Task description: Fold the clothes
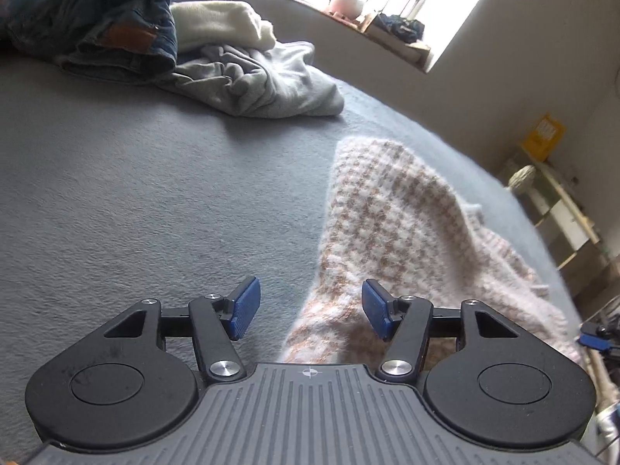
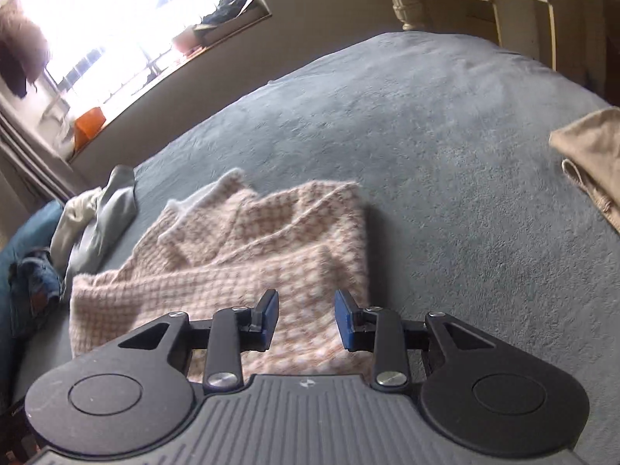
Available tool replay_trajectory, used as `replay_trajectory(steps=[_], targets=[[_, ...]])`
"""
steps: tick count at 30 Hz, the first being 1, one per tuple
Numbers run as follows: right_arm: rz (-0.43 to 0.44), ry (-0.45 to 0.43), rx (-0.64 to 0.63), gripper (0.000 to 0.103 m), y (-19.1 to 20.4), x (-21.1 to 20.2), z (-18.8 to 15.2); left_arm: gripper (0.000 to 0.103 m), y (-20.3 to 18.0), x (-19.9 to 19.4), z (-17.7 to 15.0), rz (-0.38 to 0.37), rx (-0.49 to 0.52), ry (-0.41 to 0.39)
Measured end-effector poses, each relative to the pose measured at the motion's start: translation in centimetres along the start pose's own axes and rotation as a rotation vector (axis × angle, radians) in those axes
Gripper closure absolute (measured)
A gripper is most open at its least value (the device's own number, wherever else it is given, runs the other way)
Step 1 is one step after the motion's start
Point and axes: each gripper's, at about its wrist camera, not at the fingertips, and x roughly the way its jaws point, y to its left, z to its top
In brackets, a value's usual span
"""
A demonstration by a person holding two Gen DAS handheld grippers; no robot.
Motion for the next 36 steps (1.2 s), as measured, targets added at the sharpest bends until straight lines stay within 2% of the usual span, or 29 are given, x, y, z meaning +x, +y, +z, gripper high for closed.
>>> replay_trajectory(steps=[7,9,12,17,20,22,27,31,36], targets=[[0.054,0.017,0.114,0.07,-5.6,2.5,-1.5,0.045,-1.1,0.0,-1.0,0.095,0.032,0.042],[0.068,0.01,0.034,0.07,-4.6,2.1,-2.2,0.045,-1.3,0.0,-1.2,0.113,0.038,0.052],[0.047,-0.027,-0.086,0.077,-3.4,1.1,-2.6,0.045,-1.7,0.3,-1.3,0.128,0.04,0.057],[0.027,-0.055,-0.162,0.076,-2.7,0.7,-1.7,0.045,-1.8,0.9,-1.5,0.128,0.007,0.063],[0.001,-0.066,-0.132,0.074,-3.1,2.3,-0.1,0.045,-2.2,0.5,-2.0,0.12,0.009,0.063],[0.006,-0.04,-0.094,0.071,-3.7,3.8,0.8,0.045,-2.3,0.3,-2.2,0.112,0.015,0.062],[0.051,0.042,0.03,0.066,-4.9,6.4,1.2,0.045,-2.2,0.0,-2.4,0.096,0.003,0.063],[0.136,0.079,0.074,0.066,-5.4,5.9,0.8,0.045,-1.9,0.0,-2.4,0.089,0.004,0.06],[0.09,0.087,0.093,0.066,-5.3,6.4,1.0,0.045,-1.4,0.4,-2.3,0.089,0.004,0.059]])
